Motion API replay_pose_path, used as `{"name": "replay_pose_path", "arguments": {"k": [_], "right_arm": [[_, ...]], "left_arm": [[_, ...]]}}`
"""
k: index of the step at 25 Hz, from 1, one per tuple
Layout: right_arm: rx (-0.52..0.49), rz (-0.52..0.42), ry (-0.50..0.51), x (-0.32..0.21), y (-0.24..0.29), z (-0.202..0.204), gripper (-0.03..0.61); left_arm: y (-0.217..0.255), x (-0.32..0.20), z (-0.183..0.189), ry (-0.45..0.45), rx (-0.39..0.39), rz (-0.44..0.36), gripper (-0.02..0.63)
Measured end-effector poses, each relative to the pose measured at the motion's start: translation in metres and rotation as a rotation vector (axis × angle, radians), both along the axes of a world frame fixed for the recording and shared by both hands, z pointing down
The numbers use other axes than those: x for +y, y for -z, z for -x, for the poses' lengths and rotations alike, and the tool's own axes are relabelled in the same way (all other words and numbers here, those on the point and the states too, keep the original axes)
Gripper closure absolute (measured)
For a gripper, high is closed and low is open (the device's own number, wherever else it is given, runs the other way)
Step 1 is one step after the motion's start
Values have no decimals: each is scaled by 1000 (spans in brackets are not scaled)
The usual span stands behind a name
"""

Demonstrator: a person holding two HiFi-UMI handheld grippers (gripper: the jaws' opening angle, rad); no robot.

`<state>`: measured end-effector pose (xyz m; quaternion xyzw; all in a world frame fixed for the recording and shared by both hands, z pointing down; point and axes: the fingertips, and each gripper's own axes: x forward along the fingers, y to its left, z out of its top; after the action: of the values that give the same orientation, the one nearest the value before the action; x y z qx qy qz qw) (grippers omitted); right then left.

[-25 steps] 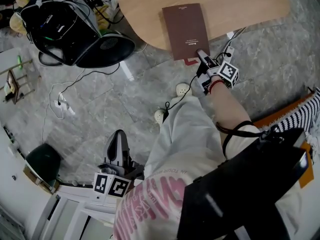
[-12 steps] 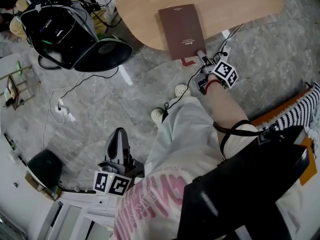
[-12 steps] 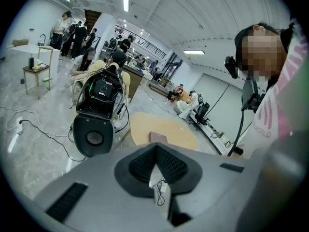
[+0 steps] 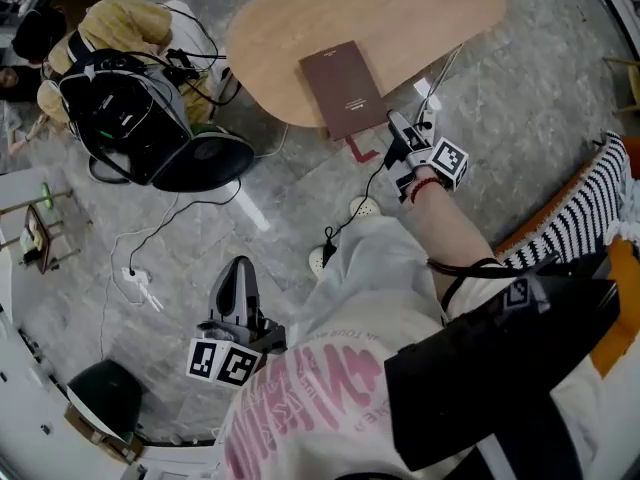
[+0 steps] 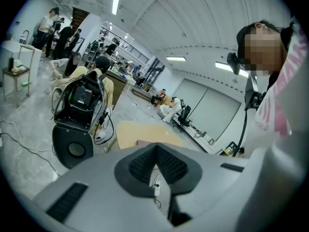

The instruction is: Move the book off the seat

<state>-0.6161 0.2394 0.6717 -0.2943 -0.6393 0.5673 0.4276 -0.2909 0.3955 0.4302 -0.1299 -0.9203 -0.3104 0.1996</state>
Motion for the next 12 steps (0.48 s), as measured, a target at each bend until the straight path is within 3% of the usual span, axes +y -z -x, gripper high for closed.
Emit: {"name": "replay_pose_path", "arguments": {"k": [2,7,12], "right_arm": [[-65,163,-24,7,45,6,268],[-244,391,-150,-3,147,-24,280],[-530,666,-313,-45,270,-40,354]], "left_arm": [[5,1,2,-54,-25,20,606],[16,12,-45,-103,-68,9,606],[25,21,-64,-193,-191,45,606]]}}
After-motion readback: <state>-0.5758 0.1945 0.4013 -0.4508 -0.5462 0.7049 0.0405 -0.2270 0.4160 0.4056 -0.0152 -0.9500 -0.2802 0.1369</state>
